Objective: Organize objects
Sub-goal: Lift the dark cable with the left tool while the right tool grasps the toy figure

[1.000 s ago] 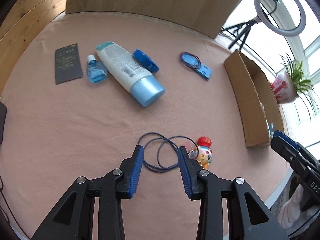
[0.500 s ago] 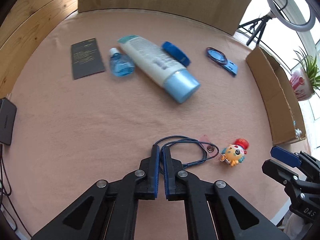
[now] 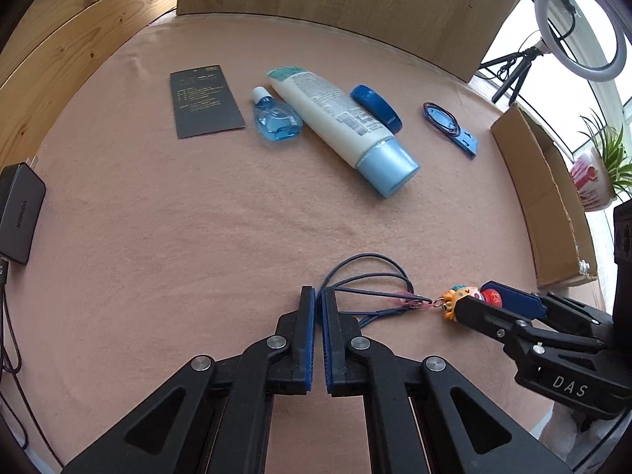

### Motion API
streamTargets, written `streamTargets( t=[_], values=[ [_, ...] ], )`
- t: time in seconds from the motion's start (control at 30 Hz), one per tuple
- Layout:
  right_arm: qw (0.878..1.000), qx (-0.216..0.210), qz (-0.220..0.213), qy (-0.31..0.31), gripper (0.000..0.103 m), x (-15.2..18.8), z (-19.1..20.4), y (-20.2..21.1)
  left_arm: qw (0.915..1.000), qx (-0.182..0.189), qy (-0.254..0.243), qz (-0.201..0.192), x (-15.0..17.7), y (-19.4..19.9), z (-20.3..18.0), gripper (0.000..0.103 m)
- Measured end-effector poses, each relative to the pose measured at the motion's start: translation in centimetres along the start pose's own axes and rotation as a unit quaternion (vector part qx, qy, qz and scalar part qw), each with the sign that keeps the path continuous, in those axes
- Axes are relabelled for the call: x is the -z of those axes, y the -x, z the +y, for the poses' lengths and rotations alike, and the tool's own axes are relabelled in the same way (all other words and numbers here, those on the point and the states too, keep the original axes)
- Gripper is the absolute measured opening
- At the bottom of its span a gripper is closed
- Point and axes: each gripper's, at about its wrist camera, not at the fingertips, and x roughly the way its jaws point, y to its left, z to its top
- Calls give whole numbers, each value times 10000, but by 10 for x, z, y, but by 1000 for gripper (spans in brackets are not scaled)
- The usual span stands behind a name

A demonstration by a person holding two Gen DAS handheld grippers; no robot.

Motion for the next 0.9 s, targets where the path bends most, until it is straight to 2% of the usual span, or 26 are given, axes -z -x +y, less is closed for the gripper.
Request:
streamTargets(
  t=[0.13, 0.23, 0.4, 0.53, 0.6, 0.63, 0.67, 0.73, 0.9],
  values=[
    [10000, 15, -44, -1, 37, -2, 1, 1, 9998, -183, 37, -88, -2, 3, 7, 3],
    [10000, 67, -24, 42, 37, -3, 1, 1, 9998, -111, 157, -75, -4, 3, 15, 3],
    [9998, -92, 5, 169, 37, 2, 4, 7, 9998, 75, 134, -105, -3, 12, 12, 3],
    [9994, 4, -208, 291, 37, 7, 4, 22, 9996, 219, 138, -89, -4, 15, 6, 3],
    [9993, 72, -258, 264, 37, 7, 0, 27, 9995, 277, 129, -8, -5, 14, 2, 8],
    [9993, 111, -261, 250, 37, 8, -4, 30, 9995, 290, 117, 5, -5, 14, 0, 19],
    [9993, 151, -256, 244, 37, 8, -7, 31, 9995, 284, 106, 1, -5, 14, -3, 36],
    [9990, 275, -260, 221, 37, 9, -13, 31, 9997, 221, 46, -26, -6, 12, -8, 59],
    [9982, 489, -282, 207, 37, 7, -25, 29, 9998, -45, -185, 106, -10, -2, -18, 58]
  ],
)
